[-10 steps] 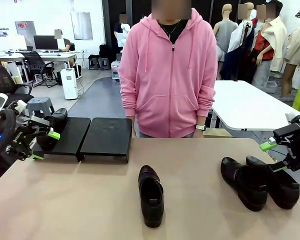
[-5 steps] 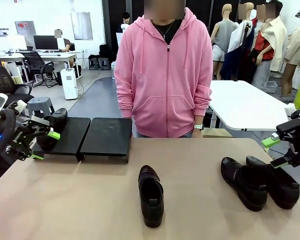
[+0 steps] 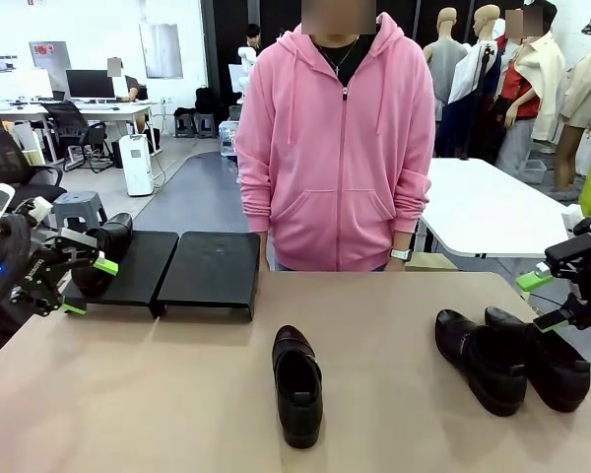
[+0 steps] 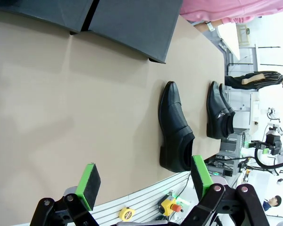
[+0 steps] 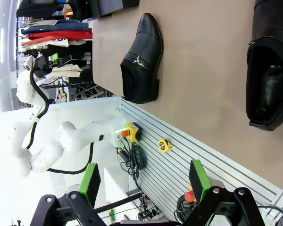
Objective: Organize the shoes by placing them on the stand.
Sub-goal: Place the Shoe from the middle of the table onto the Shoes Stand.
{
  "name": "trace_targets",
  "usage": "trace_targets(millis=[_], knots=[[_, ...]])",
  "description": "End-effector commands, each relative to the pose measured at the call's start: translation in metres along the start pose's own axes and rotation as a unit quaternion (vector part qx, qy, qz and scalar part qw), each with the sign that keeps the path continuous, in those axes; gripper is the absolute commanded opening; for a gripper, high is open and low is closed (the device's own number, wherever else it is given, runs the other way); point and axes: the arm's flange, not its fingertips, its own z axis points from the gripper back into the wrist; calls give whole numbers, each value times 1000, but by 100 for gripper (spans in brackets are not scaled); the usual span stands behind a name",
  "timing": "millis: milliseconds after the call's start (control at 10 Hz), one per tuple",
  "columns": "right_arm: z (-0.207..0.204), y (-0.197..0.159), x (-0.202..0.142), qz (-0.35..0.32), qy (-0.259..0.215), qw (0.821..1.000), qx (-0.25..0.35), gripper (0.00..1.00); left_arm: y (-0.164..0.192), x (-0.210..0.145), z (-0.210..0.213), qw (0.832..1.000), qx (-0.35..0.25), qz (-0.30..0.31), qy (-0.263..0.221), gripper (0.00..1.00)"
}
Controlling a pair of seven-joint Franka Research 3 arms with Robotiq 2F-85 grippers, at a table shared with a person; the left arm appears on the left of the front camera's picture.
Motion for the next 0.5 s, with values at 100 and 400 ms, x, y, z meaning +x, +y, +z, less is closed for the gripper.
trace_targets(millis=[100, 400], knots=[[4, -2, 0, 14, 6, 1000, -3, 100, 0, 0, 1, 1000, -7, 1, 0, 100], [4, -2, 0, 14, 6, 1000, -3, 100, 0, 0, 1, 1000, -7, 1, 0, 100]])
